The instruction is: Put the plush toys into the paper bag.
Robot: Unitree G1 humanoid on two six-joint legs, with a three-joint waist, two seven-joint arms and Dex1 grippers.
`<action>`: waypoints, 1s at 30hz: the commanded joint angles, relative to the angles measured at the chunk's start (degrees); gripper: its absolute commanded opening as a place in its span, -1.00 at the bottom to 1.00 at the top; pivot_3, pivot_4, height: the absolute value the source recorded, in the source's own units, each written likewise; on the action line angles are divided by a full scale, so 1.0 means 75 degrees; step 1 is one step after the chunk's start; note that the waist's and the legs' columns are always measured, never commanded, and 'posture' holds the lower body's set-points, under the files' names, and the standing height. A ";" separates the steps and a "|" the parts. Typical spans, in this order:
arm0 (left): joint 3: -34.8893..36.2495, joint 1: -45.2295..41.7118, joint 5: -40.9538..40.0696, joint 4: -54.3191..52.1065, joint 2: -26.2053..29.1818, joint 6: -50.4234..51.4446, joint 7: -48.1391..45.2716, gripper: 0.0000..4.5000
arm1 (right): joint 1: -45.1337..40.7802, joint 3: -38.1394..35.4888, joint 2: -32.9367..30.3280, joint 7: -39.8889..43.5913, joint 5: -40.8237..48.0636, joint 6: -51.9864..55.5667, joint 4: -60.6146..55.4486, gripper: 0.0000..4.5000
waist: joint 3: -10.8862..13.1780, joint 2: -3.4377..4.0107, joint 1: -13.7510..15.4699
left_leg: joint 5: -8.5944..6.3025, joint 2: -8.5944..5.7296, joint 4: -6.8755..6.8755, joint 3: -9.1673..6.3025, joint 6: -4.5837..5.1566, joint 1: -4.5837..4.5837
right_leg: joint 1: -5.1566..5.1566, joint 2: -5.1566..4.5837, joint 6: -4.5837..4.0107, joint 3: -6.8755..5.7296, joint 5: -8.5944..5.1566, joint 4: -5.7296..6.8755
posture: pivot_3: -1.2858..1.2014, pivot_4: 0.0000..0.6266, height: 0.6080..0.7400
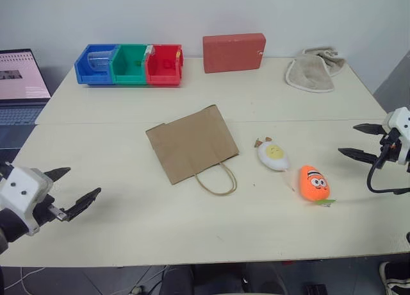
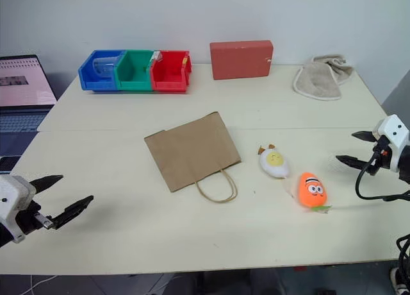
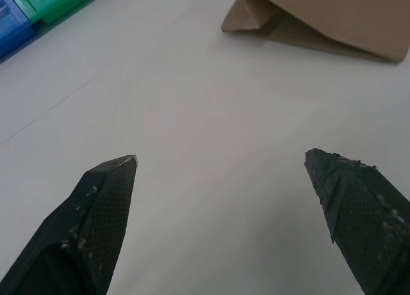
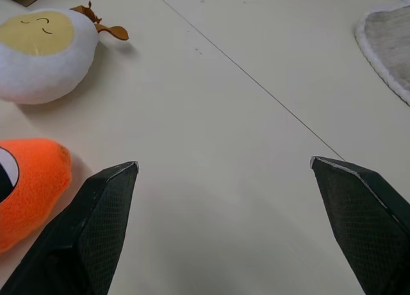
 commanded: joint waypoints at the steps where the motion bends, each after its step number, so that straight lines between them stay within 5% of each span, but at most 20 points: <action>1: 0.0101 -0.0114 -0.0115 -0.0077 -0.0056 -0.0253 -0.0049 0.99 | -0.0086 -0.0164 -0.0067 -0.0071 0.0044 -0.0139 -0.0323 1.00 | 0.0000 0.0000 0.0000 | 0.0000 0.0000 0.0000 0.0000 0.0000 0.0000 | 0.0000 0.0000 0.0000 0.0000 0.0000 0.0001 | 0.03 -0.52 1.00; 14: -0.0375 -0.0330 -0.0392 -0.0545 0.0148 0.0052 -0.0435 0.99 | 0.0336 -0.0390 -0.0062 -0.0071 0.0378 0.0005 -0.1268 1.00 | 0.0000 0.0000 0.0004 | 0.0000 0.0000 0.0000 0.0000 0.0000 0.0000 | 0.0001 0.0000 0.0001 0.0001 0.0000 0.0004 | 0.03 -0.52 1.00; 22: -0.2661 -0.1434 -0.0252 -0.2328 0.0420 0.0629 -0.0358 0.99 | 0.2034 -0.0800 -0.0229 0.0061 0.1567 0.1812 -0.5152 1.00 | -0.0001 0.0003 0.0161 | 0.0000 0.0000 0.0002 -0.0007 0.0000 0.0002 | 0.0007 0.0005 0.0011 0.0003 0.0006 0.0009 | 0.03 -0.52 1.00; 30: -0.5377 -0.3294 0.0804 -0.1949 -0.0017 0.0233 -0.0318 0.99 | 0.2870 -0.0705 0.0074 -0.0475 0.2327 0.3255 -0.7546 1.00 | -0.0005 0.0006 0.0231 | 0.0000 0.0000 0.0010 -0.0006 0.0000 0.0002 | 0.0015 0.0009 0.0011 0.0005 0.0006 -0.0002 | 0.03 -0.52 1.00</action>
